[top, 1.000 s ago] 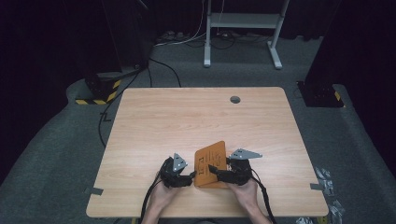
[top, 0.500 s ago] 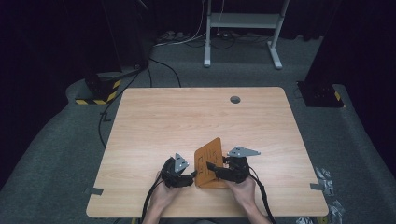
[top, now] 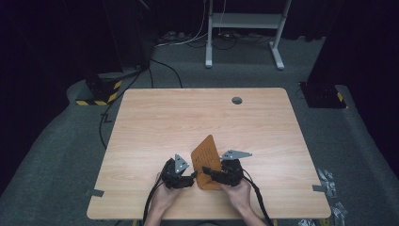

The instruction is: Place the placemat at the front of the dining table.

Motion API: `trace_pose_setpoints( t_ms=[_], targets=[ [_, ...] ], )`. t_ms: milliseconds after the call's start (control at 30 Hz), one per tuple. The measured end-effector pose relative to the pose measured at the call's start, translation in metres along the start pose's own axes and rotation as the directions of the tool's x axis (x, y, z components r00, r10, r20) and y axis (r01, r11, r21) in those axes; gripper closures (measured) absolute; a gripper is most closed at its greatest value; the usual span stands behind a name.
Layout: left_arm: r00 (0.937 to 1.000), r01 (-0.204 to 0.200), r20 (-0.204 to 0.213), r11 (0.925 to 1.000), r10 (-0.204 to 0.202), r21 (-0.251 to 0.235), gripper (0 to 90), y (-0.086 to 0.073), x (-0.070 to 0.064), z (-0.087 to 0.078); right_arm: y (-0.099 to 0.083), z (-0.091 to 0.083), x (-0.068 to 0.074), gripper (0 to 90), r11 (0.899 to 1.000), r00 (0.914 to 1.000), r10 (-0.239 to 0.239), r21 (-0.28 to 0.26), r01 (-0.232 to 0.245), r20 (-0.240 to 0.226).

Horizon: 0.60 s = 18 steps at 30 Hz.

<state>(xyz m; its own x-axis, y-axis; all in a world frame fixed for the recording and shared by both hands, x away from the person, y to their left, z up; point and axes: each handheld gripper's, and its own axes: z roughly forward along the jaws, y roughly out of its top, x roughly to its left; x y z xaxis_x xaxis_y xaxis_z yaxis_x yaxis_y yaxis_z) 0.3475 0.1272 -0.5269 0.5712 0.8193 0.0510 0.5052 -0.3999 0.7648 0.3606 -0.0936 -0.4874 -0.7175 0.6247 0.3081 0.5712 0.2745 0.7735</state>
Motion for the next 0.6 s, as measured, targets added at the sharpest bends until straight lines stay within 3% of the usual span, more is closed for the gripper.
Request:
trace_pose_setpoints(
  t_ms=[267, 600],
  targets=[
    [0.9987, 0.031, -0.041, 0.9995, -0.031, 0.003, 28.9, -0.002, 0.003, -0.002, 0.002, 0.002, 0.002, 69.0, 1.0, 0.9998, -0.001, -0.008, 0.001, -0.02],
    [0.9926, 0.09, -0.078, 0.995, -0.093, -0.042, 29.0, -0.005, 0.012, -0.008, 0.002, 0.002, 0.003, 75.4, 1.0, 0.9992, 0.009, -0.023, -0.01, -0.038]
  ],
)
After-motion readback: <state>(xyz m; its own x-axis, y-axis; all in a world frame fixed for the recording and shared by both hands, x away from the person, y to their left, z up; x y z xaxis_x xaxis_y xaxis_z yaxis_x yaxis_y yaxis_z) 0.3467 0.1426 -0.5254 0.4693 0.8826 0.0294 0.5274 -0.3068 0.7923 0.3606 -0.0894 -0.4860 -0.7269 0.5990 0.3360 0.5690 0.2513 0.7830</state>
